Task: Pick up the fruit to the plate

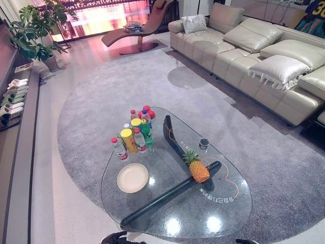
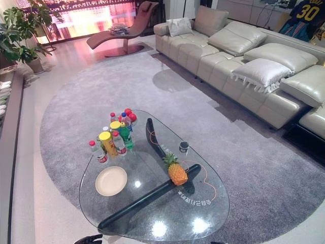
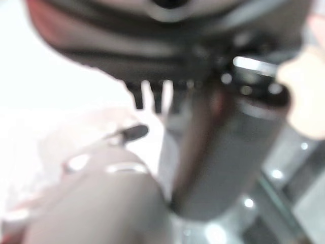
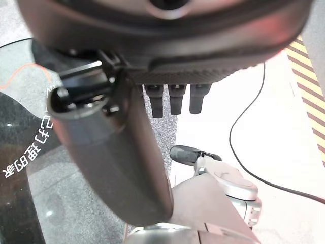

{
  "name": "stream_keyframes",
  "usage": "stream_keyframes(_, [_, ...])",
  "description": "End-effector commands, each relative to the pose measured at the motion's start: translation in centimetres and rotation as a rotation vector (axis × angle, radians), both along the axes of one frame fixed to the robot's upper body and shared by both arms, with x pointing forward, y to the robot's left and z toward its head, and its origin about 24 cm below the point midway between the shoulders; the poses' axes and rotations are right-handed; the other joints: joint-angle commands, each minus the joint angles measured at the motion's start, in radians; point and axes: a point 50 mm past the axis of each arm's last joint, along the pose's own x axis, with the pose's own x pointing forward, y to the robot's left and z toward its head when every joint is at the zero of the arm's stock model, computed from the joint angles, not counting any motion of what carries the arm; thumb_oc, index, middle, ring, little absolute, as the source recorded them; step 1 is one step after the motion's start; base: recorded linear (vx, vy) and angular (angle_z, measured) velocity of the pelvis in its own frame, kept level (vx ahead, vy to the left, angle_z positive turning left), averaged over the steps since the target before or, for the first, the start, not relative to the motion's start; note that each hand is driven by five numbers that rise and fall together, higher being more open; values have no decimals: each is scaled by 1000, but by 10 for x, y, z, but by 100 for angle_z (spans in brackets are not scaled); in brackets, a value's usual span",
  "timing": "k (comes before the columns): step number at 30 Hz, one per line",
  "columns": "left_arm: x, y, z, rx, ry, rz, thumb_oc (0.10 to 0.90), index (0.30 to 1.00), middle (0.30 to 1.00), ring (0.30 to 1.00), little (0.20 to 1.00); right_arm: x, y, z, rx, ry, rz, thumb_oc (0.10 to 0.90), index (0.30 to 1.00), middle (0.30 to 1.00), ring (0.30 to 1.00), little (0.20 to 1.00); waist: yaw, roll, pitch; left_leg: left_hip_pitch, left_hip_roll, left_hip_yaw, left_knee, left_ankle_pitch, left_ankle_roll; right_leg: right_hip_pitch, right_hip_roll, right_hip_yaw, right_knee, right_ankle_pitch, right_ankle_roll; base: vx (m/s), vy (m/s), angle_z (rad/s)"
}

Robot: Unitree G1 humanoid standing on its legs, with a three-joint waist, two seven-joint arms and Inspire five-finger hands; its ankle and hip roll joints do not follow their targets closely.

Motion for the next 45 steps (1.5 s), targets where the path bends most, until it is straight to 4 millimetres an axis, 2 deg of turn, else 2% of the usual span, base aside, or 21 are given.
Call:
stream_keyframes(1, [14,17,6,53,3,-6,800,900,900,900,900,12,-10,5,-25,-21,-65,800,900,900,900,900,32,-3,25,34,119,3,6,-18,-60,-39,-120,-76,3,108,63,0,0,0])
stream_keyframes(10, [10,17,6,61,21,-23,800,900,900,900,900,12,-10,5,-25,-16,-46,800,900,900,900,900,31,-1,42,23,115,-1,6,-18,-58,-54,-117,-69,3,111,62,0,0,0])
stream_keyframes(16, [23,16,9,64,-18,-10,800,900,900,900,900,26,-19,11,-54,-41,-34,800,900,900,900,900,23,15,127,-75,107,-12,6,4,-57,-162,-114,-40,3,137,56,-110,24,-3])
stream_keyframes(19, [36,16,12,83,-51,-3,800,900,900,900,900,39,-25,17,-80,-72,-45,800,900,900,900,900,18,33,202,-146,86,-41,6,18,-44,-234,-104,-14,12,148,37,-159,48,-6])
stream_keyframes(22, [42,19,15,59,-92,24,800,900,900,900,900,46,-33,23,-108,-105,-77,800,900,900,900,900,16,49,251,-183,62,-60,6,18,-31,-272,-107,-2,23,149,32,-101,62,-3])
stream_keyframes(25, [56,19,21,41,-150,24,800,900,900,900,900,59,-41,31,-132,-153,-89,800,900,900,900,900,16,54,297,-218,47,-73,6,22,-27,-313,-109,14,47,144,29,-104,44,1])
stream_keyframes(30, [94,14,37,-55,-295,85,800,900,900,900,900,87,-52,48,-184,-272,-97,800,900,900,900,900,11,65,378,-290,35,-89,19,38,-27,-404,-111,42,103,128,22,-95,33,-1])
stream_keyframes(35, [132,20,61,-95,-470,227,800,900,900,900,900,123,-58,73,-309,-479,-130,800,900,900,900,900,13,45,449,-424,29,-108,118,34,-28,-534,-104,51,185,129,19,-147,-66,-4])
stream_keyframes(38, [150,28,76,-124,-583,374,800,900,900,900,900,142,-56,89,-399,-626,-166,800,900,900,900,900,11,34,449,-533,23,-127,199,16,-25,-635,-101,74,240,122,21,-83,-83,5])
stream_keyframes(45, [171,34,96,-96,-692,476,800,900,900,900,900,177,-39,113,-424,-819,-167,800,900,900,900,900,5,21,449,-715,18,-165,329,-5,-23,-800,-82,99,338,112,18,-44,-52,5])
